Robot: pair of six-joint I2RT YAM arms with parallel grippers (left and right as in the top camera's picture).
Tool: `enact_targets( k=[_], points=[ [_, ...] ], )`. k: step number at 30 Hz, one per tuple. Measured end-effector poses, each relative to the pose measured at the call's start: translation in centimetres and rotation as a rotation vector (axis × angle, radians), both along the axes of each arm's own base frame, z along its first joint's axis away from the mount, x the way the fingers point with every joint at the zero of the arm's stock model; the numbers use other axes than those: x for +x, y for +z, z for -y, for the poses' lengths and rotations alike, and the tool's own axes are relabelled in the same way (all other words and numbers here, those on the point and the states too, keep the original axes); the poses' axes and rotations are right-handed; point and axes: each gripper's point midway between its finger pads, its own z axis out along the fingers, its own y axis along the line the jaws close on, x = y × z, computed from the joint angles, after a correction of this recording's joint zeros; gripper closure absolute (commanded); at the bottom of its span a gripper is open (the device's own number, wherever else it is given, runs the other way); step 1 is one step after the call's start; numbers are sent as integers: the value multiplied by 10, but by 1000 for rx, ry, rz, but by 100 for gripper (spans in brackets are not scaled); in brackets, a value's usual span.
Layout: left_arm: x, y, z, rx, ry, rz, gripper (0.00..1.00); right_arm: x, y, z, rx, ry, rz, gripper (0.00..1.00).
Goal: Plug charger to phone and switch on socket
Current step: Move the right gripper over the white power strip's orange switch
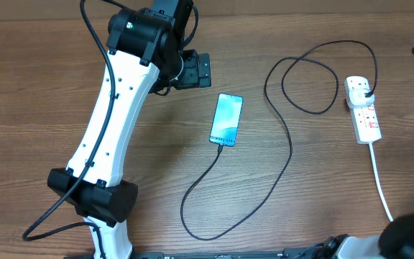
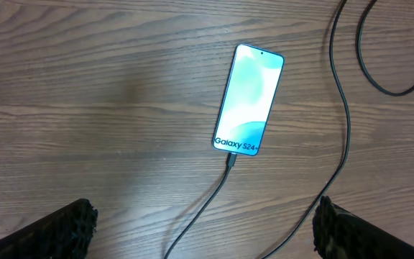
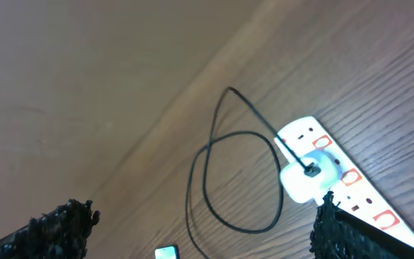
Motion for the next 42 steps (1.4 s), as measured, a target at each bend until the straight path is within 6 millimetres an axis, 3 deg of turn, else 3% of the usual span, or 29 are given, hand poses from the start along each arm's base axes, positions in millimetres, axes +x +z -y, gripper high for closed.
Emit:
enact_targets(
  k=[7,14,18,21,25,42],
  points=[
    [0,0,0,0,0,0,1,22,-93,10,86,109,-122,0],
    [0,0,0,0,0,0,0,27,-137,11,40,149,-211,4],
    [0,0,0,0,0,0,0,32,-149,9,-13,182,-226,16],
    [0,0,0,0,0,0,0,39,-157,8,-49,208,-219,19],
    [0,0,0,0,0,0,1,42,-174,0,-54,235,-250,18],
    [0,0,0,0,0,0,0,41,-206,-13,-128,256,-311,13]
  ],
)
